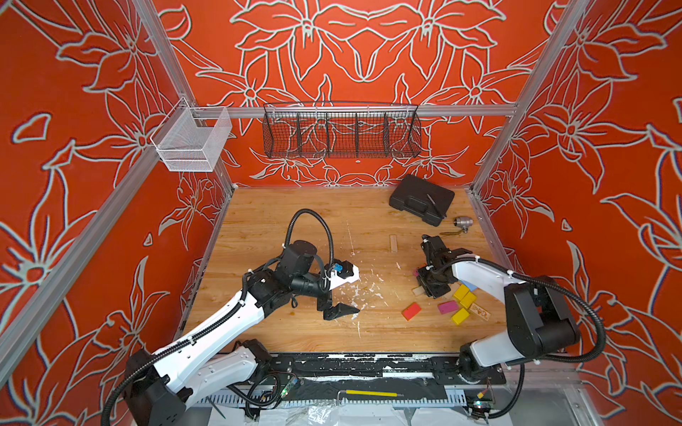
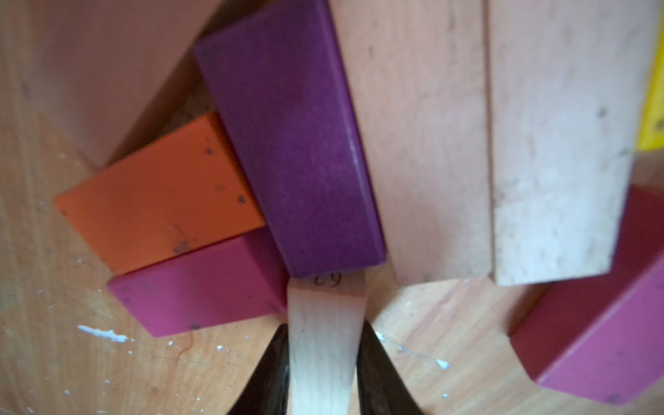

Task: Assemble the letter k with building blocks
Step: Pick up the building block from the center of the board.

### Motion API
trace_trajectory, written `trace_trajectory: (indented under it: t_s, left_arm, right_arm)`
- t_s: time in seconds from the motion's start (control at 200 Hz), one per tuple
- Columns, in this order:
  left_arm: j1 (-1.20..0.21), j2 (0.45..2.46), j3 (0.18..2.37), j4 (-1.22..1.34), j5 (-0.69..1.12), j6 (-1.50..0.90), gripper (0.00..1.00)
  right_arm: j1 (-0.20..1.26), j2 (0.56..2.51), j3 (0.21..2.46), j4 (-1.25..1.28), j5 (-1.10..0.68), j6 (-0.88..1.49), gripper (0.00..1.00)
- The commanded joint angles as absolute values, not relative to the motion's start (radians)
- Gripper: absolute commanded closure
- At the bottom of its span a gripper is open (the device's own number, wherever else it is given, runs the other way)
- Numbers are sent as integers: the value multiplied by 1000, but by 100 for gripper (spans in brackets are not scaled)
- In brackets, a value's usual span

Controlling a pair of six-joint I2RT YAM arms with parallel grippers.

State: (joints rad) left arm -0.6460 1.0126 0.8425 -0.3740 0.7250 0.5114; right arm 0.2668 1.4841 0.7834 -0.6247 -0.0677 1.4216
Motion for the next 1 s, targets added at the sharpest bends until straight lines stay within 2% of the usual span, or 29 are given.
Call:
trace_trajectory:
  t_s: [0.0, 0.3, 0.53, 0.651, 0.776, 0.876, 0.991]
  left_arm:
    - [-652, 1033, 875, -418, 705, 543, 3]
    - [-651, 1037, 874, -420, 698, 546, 3]
    - [-652, 1031, 873, -415, 672, 545, 3]
    - [-652, 1028, 870, -408, 650, 536, 3]
    - [-652, 1043, 874, -402, 545, 503, 3]
    - [-652, 1061, 887, -408, 502, 480, 3]
    - [-652, 1067, 888, -403, 500, 468, 3]
  right_arm:
    - [258, 1466, 764, -662, -42, 1421, 75]
    - [253, 1384, 774, -693, 16, 1335, 82]
    - [252, 1268, 815, -621, 10, 1035, 82]
    - [253, 1235, 853, -577, -68, 860, 82]
    - [255, 1231, 885, -522, -191, 719, 81]
    - [262, 1268, 930, -512, -283, 618, 80]
    - [280, 1339, 1017, -584, -302, 517, 80]
